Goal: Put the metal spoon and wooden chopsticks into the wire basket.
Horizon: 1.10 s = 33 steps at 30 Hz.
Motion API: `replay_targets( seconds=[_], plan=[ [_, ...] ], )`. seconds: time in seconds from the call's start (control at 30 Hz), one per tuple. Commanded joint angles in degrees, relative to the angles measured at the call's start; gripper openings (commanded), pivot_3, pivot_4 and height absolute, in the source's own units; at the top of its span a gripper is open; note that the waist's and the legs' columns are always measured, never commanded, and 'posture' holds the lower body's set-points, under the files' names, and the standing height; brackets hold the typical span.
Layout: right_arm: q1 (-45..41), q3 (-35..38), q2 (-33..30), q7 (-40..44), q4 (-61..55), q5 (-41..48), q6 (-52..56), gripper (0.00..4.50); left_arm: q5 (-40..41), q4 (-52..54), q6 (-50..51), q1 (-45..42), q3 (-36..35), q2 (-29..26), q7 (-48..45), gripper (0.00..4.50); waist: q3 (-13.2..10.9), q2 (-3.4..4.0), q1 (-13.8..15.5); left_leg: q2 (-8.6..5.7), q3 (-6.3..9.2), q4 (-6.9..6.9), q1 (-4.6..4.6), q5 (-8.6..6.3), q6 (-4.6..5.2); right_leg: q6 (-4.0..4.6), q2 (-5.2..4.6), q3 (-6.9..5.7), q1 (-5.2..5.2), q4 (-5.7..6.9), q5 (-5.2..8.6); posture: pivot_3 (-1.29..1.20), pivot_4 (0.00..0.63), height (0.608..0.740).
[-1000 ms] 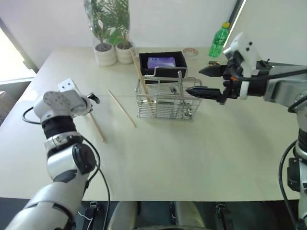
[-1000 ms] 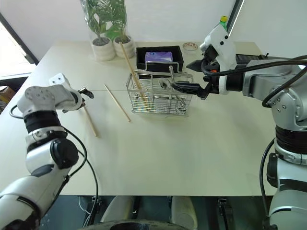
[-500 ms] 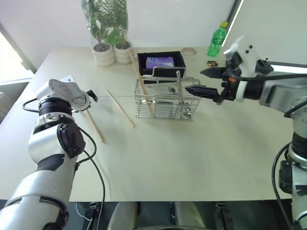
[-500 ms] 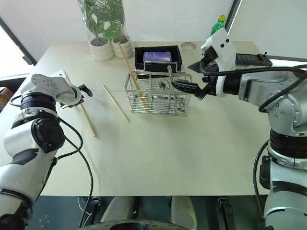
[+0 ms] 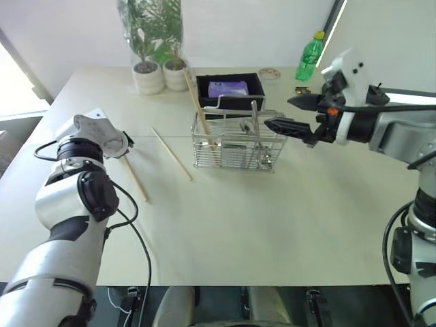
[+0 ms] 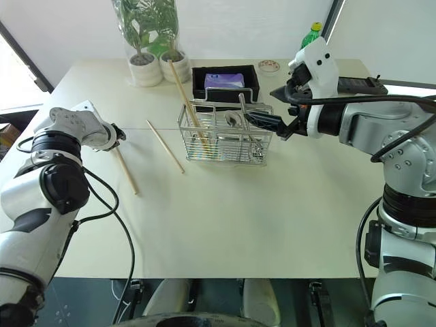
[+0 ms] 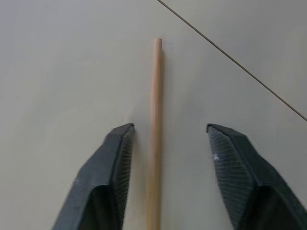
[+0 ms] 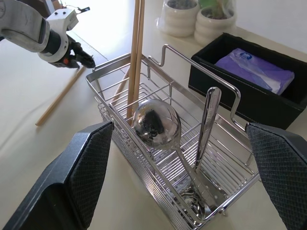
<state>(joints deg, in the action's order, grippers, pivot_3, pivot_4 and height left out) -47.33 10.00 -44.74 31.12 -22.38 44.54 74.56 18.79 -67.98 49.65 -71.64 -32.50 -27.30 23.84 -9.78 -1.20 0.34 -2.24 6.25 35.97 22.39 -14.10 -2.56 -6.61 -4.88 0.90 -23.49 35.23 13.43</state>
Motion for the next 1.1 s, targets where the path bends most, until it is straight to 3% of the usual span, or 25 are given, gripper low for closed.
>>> replay_targets(
  seconds=[0.03,0.07,0.1,0.53,0.87,1.1],
  plan=[
    [-0.14,1.53,-1.45,0.42,-1.70,0.60,-0.61,4.50,0.90,-0.30,-0.42,-1.29,-0.48,-0.74,0.23,0.66,0.00,0.00,0.03,-0.01,0.00,0.00,0.00,0.00,0.00,-0.01,-0.02,0.00,0.00,0.00,0.00,0.00,0.150,0.716],
    [-0.09,1.41,-1.58,0.48,-1.68,0.61,-0.72,4.50,0.98,-0.41,-0.42,-1.29,-0.54,-0.79,0.38,0.08,0.00,0.00,0.03,-0.02,-0.01,0.00,0.00,0.00,0.00,-0.01,-0.03,0.00,0.00,0.00,-0.01,0.00,0.150,0.716],
    [-0.05,1.29,-1.71,0.55,-1.66,0.60,-0.83,4.50,1.12,-0.50,-0.41,-1.26,-0.60,-0.85,0.48,0.03,0.00,0.00,0.01,-0.03,-0.01,0.01,0.00,0.00,0.00,-0.02,-0.04,0.00,0.01,0.00,-0.01,0.00,0.150,0.716],
    [0.58,0.80,-2.25,1.25,-0.84,-0.02,-1.89,4.50,2.34,2.77,-0.65,-2.06,-0.72,-1.99,0.63,0.03,0.00,0.00,-0.10,-0.03,-0.02,0.01,0.00,0.00,0.00,-0.03,-0.05,0.00,0.00,0.00,-0.02,0.00,0.150,0.716],
    [1.39,0.60,-2.54,1.70,-0.26,-0.86,-2.95,4.50,1.96,18.16,0.57,-2.44,3.51,-2.64,-6.43,0.03,0.00,-0.01,-0.19,-0.03,-0.02,0.00,0.01,0.00,0.00,-0.03,-0.05,0.00,-0.01,0.00,-0.02,0.00,0.150,0.716],
    [2.09,-1.11,-4.55,3.65,0.33,-2.66,-4.96,4.50,7.14,34.28,-5.17,-3.08,5.66,0.67,-23.08,0.03,0.00,-0.01,0.08,-0.03,-0.01,0.02,0.04,0.01,-0.01,-0.03,-0.06,-0.02,0.01,-0.04,-0.02,0.00,0.150,0.716]
  ],
)
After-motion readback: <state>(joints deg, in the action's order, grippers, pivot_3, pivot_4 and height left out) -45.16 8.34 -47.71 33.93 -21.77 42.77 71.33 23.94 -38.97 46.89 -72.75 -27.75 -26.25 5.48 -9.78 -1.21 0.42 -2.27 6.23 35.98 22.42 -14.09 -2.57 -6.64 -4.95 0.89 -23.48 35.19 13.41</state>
